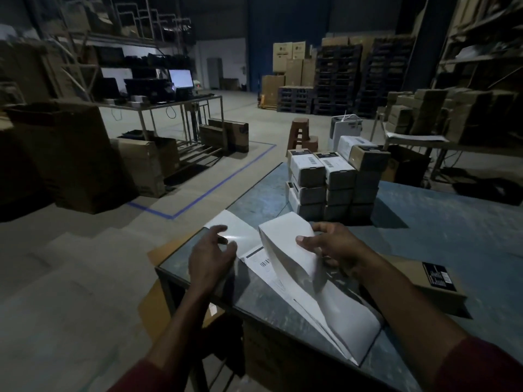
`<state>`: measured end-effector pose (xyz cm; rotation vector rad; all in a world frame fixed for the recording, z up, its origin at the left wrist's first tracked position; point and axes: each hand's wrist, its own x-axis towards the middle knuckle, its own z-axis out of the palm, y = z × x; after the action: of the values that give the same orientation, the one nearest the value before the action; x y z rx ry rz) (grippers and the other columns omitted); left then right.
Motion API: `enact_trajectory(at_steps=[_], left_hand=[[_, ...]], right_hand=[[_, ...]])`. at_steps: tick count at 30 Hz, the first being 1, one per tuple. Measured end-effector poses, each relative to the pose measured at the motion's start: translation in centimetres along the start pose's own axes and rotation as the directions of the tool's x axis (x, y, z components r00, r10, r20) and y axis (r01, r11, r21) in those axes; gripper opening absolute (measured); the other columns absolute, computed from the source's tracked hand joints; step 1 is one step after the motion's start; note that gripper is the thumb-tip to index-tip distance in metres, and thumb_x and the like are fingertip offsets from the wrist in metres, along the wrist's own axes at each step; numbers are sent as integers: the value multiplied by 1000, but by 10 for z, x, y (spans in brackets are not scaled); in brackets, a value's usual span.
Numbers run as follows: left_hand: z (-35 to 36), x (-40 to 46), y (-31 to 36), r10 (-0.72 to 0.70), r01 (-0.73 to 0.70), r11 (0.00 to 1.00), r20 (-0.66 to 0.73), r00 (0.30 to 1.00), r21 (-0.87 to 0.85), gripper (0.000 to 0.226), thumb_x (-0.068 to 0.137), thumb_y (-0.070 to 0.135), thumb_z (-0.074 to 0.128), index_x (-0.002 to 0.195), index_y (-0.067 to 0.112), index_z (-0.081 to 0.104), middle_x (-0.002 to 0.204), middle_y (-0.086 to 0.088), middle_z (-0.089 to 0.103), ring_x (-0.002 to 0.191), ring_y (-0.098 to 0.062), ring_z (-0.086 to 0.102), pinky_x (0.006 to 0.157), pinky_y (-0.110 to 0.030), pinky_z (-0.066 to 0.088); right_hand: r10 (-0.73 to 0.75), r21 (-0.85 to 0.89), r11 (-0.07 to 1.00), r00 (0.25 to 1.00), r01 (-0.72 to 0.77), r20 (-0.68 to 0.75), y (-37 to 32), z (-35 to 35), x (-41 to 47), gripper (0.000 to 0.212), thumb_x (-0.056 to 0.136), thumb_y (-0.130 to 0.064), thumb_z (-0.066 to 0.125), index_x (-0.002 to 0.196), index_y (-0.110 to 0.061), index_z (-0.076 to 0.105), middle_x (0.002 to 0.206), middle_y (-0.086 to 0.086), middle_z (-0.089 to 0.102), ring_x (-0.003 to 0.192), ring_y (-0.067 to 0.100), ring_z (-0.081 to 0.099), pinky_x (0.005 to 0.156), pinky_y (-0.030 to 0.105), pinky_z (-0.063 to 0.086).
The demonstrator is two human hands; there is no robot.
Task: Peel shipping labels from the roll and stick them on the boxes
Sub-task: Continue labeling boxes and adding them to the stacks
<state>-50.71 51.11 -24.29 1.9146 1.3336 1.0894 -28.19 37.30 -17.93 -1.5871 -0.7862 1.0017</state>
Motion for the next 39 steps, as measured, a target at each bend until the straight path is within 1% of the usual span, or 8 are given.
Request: enact_trajectory(at_steps=[4, 7, 13, 20, 27, 33, 36, 39], left_hand=[[15, 12, 0, 28, -140, 896, 262, 965, 421, 62, 86, 68, 63, 140, 36, 61, 140, 2, 60, 133, -27, 48, 103, -50, 37], [17, 7, 7, -33, -172, 844, 369, 929, 508, 73, 75, 67, 50, 142, 38, 61, 143, 3, 53, 137, -27, 40, 103, -53, 28], [14, 9, 7, 2, -157, 863, 308, 951, 480, 44, 89, 24, 61, 131, 34, 68, 140, 1, 55, 134, -28, 40, 102, -52, 27], [7, 38, 3, -20, -18, 991, 274, 962, 136, 39, 73, 63, 84, 99, 35, 80, 103, 12, 72, 112, -20, 62, 95, -47, 44], [-20, 75, 36, -36, 88, 955, 185, 982, -283, 10, 92, 28, 80, 89, 18, 78, 82, -3, 78, 77, -20, 74, 67, -34, 57], [-40, 116, 56, -253, 280, 809, 123, 960, -517, 24, 98, 30, 73, 116, 14, 71, 104, -12, 72, 91, -25, 66, 70, -38, 53], [-41, 121, 49, -288, 296, 842, 89, 953, -451, 14, 98, 33, 71, 99, 19, 70, 105, -13, 75, 95, -32, 71, 76, -49, 60], [-42, 110, 43, -302, 315, 848, 100, 948, -427, 15, 99, 29, 68, 88, 18, 69, 101, -15, 74, 93, -32, 70, 82, -51, 61]], right_hand=[[-68, -198, 977, 994, 84, 83, -3, -1, -6, 31, 86, 1, 79, 110, -17, 72, 97, 5, 77, 70, 10, 69, 52, 22, 46], [-69, -304, 945, 983, 119, 171, 0, -5, -10, 33, 85, 5, 76, 101, -23, 71, 93, -1, 76, 80, 8, 72, 70, 22, 58], [-157, -329, 905, 931, 269, 329, 13, -8, -22, 22, 86, -4, 80, 105, 5, 74, 105, 8, 79, 95, 10, 73, 83, 20, 55], [-457, -316, 794, 853, 519, 252, 11, -6, -25, 36, 78, 13, 80, 100, -9, 62, 89, -2, 76, 82, 12, 73, 71, 23, 56], [-883, -415, 295, 412, 861, 226, -10, -11, -22, 11, 78, -14, 86, 81, -7, 78, 94, 8, 67, 86, 21, 70, 71, 37, 58], [-915, -668, -301, -9, 681, 403, -22, 11, -28, 24, 94, -12, 76, 70, -13, 70, 89, 8, 65, 88, 27, 66, 72, 41, 51], [-832, -654, -401, 44, 641, 553, 9, 15, -19, 25, 96, -10, 70, 72, -17, 66, 88, 5, 63, 87, 25, 63, 74, 35, 47], [-753, -696, -283, 296, 660, 588, 46, 1, 2, 16, 97, -22, 69, 81, -23, 66, 95, 0, 63, 87, 23, 61, 65, 34, 49]])
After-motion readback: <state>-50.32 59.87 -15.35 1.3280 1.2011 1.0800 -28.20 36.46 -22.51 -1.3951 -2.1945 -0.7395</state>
